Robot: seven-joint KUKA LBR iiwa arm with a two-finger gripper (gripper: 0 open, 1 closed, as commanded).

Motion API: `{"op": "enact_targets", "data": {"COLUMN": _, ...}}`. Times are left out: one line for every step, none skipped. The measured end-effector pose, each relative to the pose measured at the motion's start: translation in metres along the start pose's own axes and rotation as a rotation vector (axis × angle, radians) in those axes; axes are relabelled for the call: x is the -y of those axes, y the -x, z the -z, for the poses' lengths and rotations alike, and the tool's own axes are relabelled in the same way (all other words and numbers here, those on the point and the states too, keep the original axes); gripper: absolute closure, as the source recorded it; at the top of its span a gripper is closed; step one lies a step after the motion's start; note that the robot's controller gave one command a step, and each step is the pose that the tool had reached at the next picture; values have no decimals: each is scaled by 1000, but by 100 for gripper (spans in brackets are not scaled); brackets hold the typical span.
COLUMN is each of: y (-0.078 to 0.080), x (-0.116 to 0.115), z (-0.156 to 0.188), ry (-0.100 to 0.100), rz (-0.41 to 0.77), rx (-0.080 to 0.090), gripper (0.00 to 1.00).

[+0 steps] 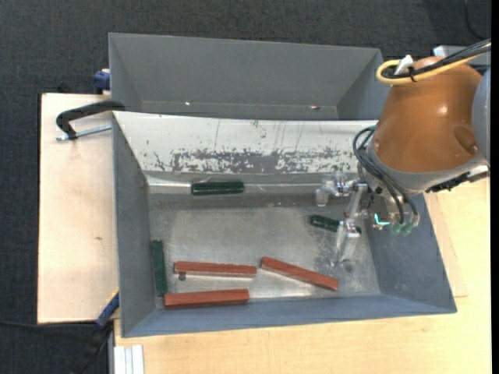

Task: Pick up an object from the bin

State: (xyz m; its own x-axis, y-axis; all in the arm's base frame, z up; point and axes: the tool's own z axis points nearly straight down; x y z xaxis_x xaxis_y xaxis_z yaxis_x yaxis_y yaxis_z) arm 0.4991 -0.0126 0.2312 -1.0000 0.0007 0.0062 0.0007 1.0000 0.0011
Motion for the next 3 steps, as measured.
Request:
{"op": "enact_targets", "data": {"y": 1, "x": 0, "z": 3, "ry": 0, "rz": 1, "rx": 8, "gripper": 0}}
{"op": "enact_targets", "data": {"y": 9, "x": -12, "z": -88, "ry": 1, "rz": -72, "rx": 0, "gripper": 0}}
{"op": "enact_targets", "data": {"y": 14, "x": -18, "z": -110, "ry": 2, "rz": -427, "rx": 5, "gripper": 0}}
